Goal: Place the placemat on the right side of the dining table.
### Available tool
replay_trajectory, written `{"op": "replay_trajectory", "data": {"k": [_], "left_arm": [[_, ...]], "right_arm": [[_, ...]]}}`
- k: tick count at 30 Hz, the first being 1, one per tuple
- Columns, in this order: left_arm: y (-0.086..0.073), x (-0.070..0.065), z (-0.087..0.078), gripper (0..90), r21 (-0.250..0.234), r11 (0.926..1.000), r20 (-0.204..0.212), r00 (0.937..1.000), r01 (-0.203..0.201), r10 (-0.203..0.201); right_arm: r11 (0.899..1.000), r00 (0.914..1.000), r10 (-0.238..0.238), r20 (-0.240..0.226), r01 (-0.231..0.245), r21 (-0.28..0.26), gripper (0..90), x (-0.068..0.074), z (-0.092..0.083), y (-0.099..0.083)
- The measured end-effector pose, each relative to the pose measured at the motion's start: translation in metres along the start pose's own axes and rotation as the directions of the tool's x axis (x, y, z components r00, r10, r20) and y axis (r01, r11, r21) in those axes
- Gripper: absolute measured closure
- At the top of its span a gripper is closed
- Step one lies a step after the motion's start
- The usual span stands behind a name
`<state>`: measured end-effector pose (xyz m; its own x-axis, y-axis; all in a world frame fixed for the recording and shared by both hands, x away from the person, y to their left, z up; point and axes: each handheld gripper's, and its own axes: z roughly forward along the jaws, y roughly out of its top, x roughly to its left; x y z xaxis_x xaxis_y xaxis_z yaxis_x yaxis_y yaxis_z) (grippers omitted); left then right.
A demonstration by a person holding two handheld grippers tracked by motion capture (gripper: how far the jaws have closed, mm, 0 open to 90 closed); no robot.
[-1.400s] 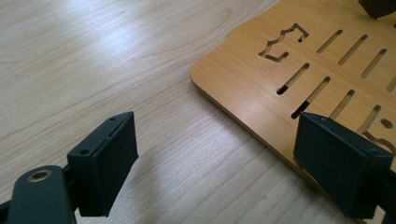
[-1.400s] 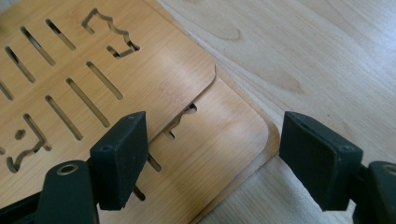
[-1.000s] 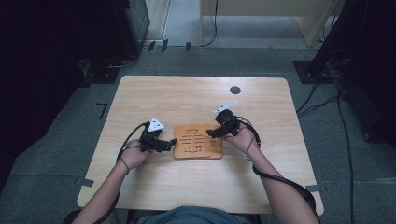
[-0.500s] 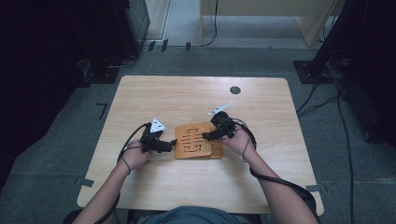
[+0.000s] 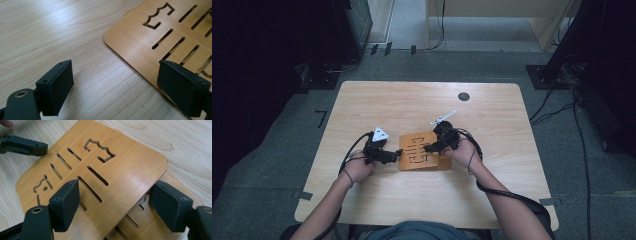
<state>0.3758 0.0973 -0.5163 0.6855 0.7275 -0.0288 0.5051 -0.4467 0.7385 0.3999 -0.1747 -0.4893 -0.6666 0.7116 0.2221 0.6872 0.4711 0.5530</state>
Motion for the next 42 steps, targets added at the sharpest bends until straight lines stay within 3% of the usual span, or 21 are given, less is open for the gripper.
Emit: {"op": "replay_trajectory", "data": {"k": [5,16,24,27,28,29,31,34,36,41,42], "left_arm": [[0.0,0.001,0.0,12.5,0.0,1.0,0.009,0.9999,0.01,-0.01],[-0.001,0.003,0.0,12.1,0.0,0.9997,0.024,0.9994,0.026,-0.026],[-0.001,0.003,0.0,11.1,0.001,0.9996,0.026,0.9993,0.028,-0.028],[0.0,0.002,0.001,11.2,0.001,0.9994,0.026,0.9991,0.033,-0.033],[-0.001,0.001,0.001,11.2,0.003,0.9997,0.02,0.9995,0.025,-0.025],[0.0,-0.003,0.003,11.3,0.021,0.999,0.002,0.9993,-0.038,0.038],[0.0,-0.006,0.003,11.9,0.019,0.9988,0.009,0.999,-0.044,0.044],[0.001,-0.007,0.004,11.9,0.019,0.9989,0.013,0.999,-0.044,0.043],[0.001,-0.008,0.004,11.9,0.019,0.9988,0.015,0.9988,-0.046,0.046],[0.001,-0.008,0.004,11.9,0.018,0.9987,0.015,0.9988,-0.047,0.047],[0.001,-0.008,0.004,11.9,0.018,0.9987,0.016,0.9988,-0.047,0.046]], "right_arm": [[1.0,1.0,0.007,0.001,-0.007,0.001,26.4,0.001,-0.002,0.001],[0.997,0.9971,0.061,-0.046,-0.063,-0.037,31.5,0.001,-0.017,0.007],[0.996,0.9968,0.053,-0.06,-0.057,-0.064,35.0,0.007,-0.03,0.011],[0.994,0.995,0.052,-0.085,-0.06,-0.095,37.2,0.013,-0.04,0.015],[0.994,0.995,0.052,-0.085,-0.06,-0.095,37.2,0.013,-0.04,0.015],[0.993,0.9894,0.061,-0.132,-0.074,-0.097,38.2,0.016,-0.044,0.016],[0.992,0.9869,0.052,-0.153,-0.068,-0.103,39.0,0.022,-0.047,0.018],[0.993,0.9841,0.048,-0.171,-0.066,-0.1,39.3,0.027,-0.048,0.019],[0.996,0.9854,0.038,-0.166,-0.05,-0.069,40.2,0.034,-0.041,0.017],[0.998,0.9887,0.047,-0.142,-0.053,-0.041,45.2,0.033,-0.032,0.016],[0.997,0.9882,0.074,-0.134,-0.078,-0.02,49.7,0.029,-0.029,0.015]]}}
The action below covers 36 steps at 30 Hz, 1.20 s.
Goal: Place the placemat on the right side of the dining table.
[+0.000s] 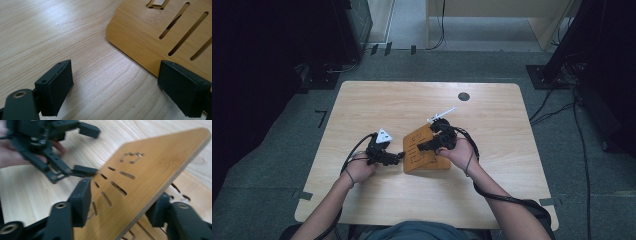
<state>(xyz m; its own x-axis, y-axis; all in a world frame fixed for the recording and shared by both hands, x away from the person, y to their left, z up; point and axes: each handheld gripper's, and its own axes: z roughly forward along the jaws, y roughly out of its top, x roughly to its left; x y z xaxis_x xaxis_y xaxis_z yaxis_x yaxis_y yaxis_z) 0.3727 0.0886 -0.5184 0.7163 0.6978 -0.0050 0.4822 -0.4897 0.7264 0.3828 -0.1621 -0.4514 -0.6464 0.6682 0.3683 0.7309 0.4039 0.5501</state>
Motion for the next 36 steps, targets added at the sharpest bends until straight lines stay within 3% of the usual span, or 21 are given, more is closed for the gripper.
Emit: {"op": "replay_trajectory", "data": {"k": [6,10,11,13,14,15,16,17,18,19,21,23,24,27,29,30,33,36], "left_arm": [[0.0,0.0,0.0,11.9,0.0,1.0,0.0,1.0,-0.001,0.001],[0.0,0.0,0.0,11.9,0.0,1.0,0.001,1.0,-0.001,0.001],[0.0,0.0,0.0,11.9,0.0,1.0,0.001,1.0,-0.001,0.001],[0.0,0.0,0.0,11.9,0.0,1.0,0.001,1.0,-0.001,0.001],[0.0,0.0,0.0,11.9,0.001,1.0,0.003,1.0,0.001,-0.001],[0.0,0.0,0.0,12.0,0.001,1.0,0.003,1.0,0.001,-0.001],[0.0,0.001,-0.001,12.0,0.002,1.0,0.004,1.0,0.0,0.0],[0.0,0.001,-0.001,12.0,0.002,1.0,0.004,1.0,0.0,0.0],[0.0,0.0,0.0,12.0,0.001,1.0,0.003,1.0,0.0,0.0],[0.0,0.0,0.0,11.9,0.001,1.0,0.003,1.0,0.0,0.0],[0.0,0.0,0.0,11.9,0.003,1.0,0.003,1.0,-0.002,0.002],[0.0,0.001,-0.001,11.9,0.003,1.0,0.002,1.0,-0.002,0.002],[0.0,0.001,-0.001,12.0,-0.003,1.0,0.01,0.9999,0.008,-0.008],[-0.001,0.002,-0.001,11.9,-0.006,0.9998,0.016,0.9997,0.016,-0.016],[-0.001,0.002,-0.001,11.9,-0.005,0.9999,0.013,0.9998,0.013,-0.013],[-0.001,0.001,-0.001,11.9,-0.003,1.0,0.007,0.9999,0.009,-0.009],[0.0,0.0,-0.001,11.9,0.002,1.0,0.003,1.0,0.001,-0.001],[0.0,0.0,-0.001,11.9,0.002,1.0,0.003,1.0,0.001,-0.001]], "right_arm": [[0.998,0.9986,0.053,-0.007,-0.053,0.021,56.1,-0.008,0.004,-0.001],[0.998,0.9974,0.058,-0.044,-0.058,0.003,63.3,-0.006,0.001,0.0],[0.997,0.9937,0.083,-0.075,-0.084,0.002,67.0,-0.006,0.0,0.001],[0.995,0.9913,0.1,-0.086,-0.1,0.004,68.0,-0.007,0.0,0.002],[0.991,0.9848,0.136,-0.108,-0.134,0.023,69.2,-0.01,0.0,0.002],[0.991,0.9848,0.136,-0.108,-0.134,0.023,69.2,-0.01,0.0,0.002],[0.982,0.9728,0.189,-0.135,-0.185,0.039,71.8,-0.016,0.002,0.001],[0.982,0.9728,0.189,-0.135,-0.185,0.039,71.8,-0.016,0.002,0.001],[0.962,0.9471,0.272,-0.171,-0.264,0.065,76.1,-0.022,0.002,0.001],[0.962,0.9471,0.272,-0.171,-0.264,0.065,76.1,-0.022,0.002,0.001],[0.951,0.9332,0.309,-0.184,-0.298,0.084,78.2,-0.025,0.002,0.002],[0.952,0.9341,0.306,-0.184,-0.296,0.081,78.9,-0.024,0.001,0.003],[0.956,0.9395,0.293,-0.177,-0.287,0.062,81.5,-0.021,-0.004,0.005],[0.959,0.9439,0.282,-0.173,-0.281,0.028,84.9,-0.02,-0.011,0.008],[0.958,0.9424,0.285,-0.176,-0.285,0.021,85.8,-0.02,-0.014,0.009],[0.955,0.9355,0.292,-0.198,-0.297,0.008,87.4,-0.022,-0.017,0.009],[0.956,0.939,0.288,-0.188,-0.293,-0.001,87.5,-0.022,-0.021,0.01],[0.953,0.9365,0.296,-0.189,-0.303,-0.01,87.4,-0.022,-0.024,0.011]]}}
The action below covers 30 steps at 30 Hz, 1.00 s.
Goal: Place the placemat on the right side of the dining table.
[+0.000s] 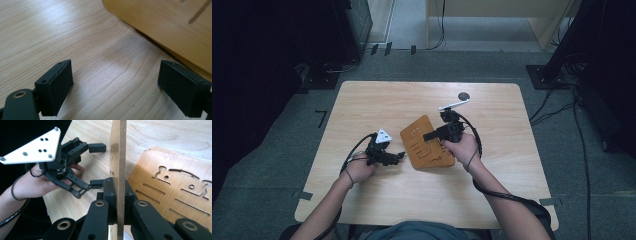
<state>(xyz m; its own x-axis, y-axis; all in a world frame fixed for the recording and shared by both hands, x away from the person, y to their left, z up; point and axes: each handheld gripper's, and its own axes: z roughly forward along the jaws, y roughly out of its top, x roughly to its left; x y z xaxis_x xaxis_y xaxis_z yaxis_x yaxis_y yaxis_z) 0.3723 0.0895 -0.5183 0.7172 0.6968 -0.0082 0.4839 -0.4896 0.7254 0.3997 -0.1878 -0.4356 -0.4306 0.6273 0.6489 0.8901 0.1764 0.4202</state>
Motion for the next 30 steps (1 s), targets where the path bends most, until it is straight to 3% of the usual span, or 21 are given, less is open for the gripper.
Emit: {"op": "replay_trajectory", "data": {"k": [9,21,30], "left_arm": [[0.0,0.0,0.0,11.9,0.001,1.0,0.0,1.0,-0.001,0.001],[0.0,0.0,0.0,11.9,0.001,1.0,0.0,1.0,-0.001,0.001],[0.0,0.0,0.0,11.9,0.002,1.0,0.0,1.0,-0.003,0.003]], "right_arm": [[0.999,0.9999,-0.003,0.016,0.004,-0.039,87.4,-0.004,-0.013,0.003],[0.996,0.996,-0.005,0.089,0.012,-0.083,87.4,-0.013,-0.033,0.005],[0.995,0.9932,0.01,0.116,0.002,-0.1,87.4,-0.021,-0.043,0.006]]}}
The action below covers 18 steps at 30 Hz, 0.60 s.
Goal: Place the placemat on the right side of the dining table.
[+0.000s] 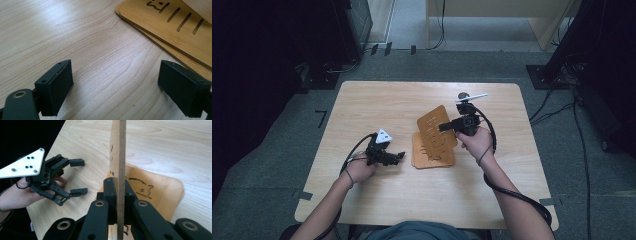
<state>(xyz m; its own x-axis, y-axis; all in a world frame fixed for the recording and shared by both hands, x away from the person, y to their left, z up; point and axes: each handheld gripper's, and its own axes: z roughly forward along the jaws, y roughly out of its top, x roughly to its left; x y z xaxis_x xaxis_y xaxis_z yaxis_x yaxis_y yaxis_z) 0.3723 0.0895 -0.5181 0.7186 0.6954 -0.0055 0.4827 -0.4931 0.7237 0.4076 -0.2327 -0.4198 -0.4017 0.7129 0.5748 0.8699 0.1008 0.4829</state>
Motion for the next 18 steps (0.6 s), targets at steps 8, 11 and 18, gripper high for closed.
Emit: {"op": "replay_trajectory", "data": {"k": [8,11,18], "left_arm": [[0.0,0.0,0.0,11.9,-0.001,1.0,0.001,1.0,0.002,-0.002],[0.0,0.0,0.0,11.9,-0.002,1.0,0.001,1.0,0.003,-0.003],[0.0,0.0,0.0,11.9,0.0,1.0,0.002,1.0,-0.001,0.001]], "right_arm": [[1.0,0.9996,0.003,0.028,-0.003,-0.008,87.3,-0.007,-0.005,0.001],[1.0,0.9993,0.006,0.038,-0.006,-0.013,87.4,-0.008,-0.008,0.001],[1.0,0.9979,0.007,0.064,-0.006,-0.023,87.4,-0.012,-0.013,0.001]]}}
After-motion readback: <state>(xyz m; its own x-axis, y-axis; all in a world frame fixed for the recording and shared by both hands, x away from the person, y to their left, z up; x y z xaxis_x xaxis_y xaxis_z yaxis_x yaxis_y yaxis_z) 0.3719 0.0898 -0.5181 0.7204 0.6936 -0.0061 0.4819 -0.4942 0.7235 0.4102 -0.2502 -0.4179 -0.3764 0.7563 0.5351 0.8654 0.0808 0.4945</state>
